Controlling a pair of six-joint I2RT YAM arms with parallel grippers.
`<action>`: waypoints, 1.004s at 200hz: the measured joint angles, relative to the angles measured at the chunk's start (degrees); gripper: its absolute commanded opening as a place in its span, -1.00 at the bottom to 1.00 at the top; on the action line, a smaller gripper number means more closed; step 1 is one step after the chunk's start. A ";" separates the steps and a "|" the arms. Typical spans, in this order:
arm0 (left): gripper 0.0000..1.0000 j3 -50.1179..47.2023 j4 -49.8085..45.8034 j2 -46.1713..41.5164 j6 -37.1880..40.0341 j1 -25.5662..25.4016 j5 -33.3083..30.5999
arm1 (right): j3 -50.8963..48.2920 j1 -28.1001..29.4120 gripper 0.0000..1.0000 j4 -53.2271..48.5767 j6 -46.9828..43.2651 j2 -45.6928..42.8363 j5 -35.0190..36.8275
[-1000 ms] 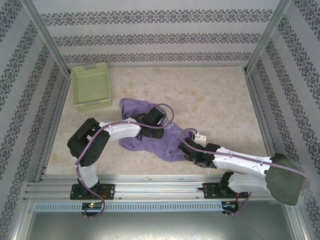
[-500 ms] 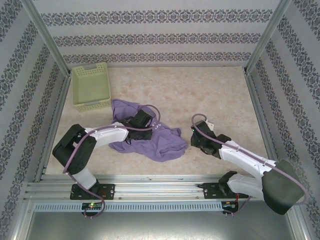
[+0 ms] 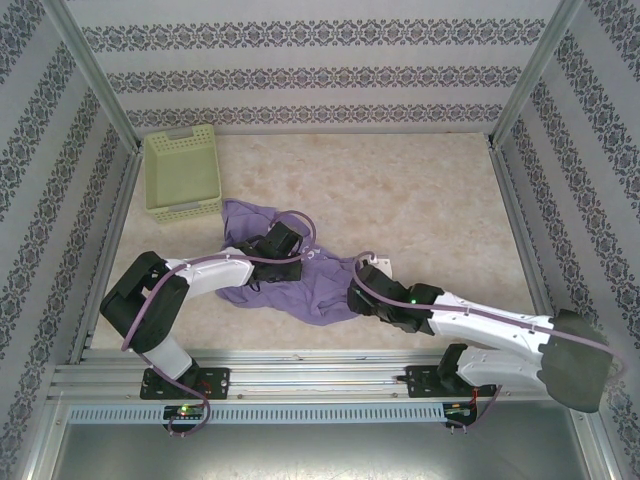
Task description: Fold the inside-out t-shirt
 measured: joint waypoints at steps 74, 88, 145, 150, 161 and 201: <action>-0.73 0.00 -0.20 0.00 -0.85 -0.04 -1.90 | 5.68 0.09 -0.31 -6.51 7.04 14.01 2.91; -0.73 0.00 -0.37 -0.07 -1.46 -0.04 -3.52 | 5.68 0.09 -0.46 -7.69 7.74 14.71 3.23; -0.75 -1.29 -1.09 -1.92 -4.31 0.00 -8.31 | 3.02 -4.11 -0.67 -8.13 7.63 14.25 4.26; -0.75 -1.33 -1.11 -1.99 -4.46 0.00 -8.41 | 2.73 -5.49 -0.67 -8.02 7.08 14.14 4.26; -0.74 -1.36 -1.29 -2.12 -4.70 0.00 -8.74 | 2.34 -8.48 -0.65 -7.67 6.03 13.84 4.15; -0.74 -1.38 -1.68 -2.45 -4.87 0.00 -9.14 | 2.29 -11.56 -0.33 -4.63 -0.79 7.04 3.48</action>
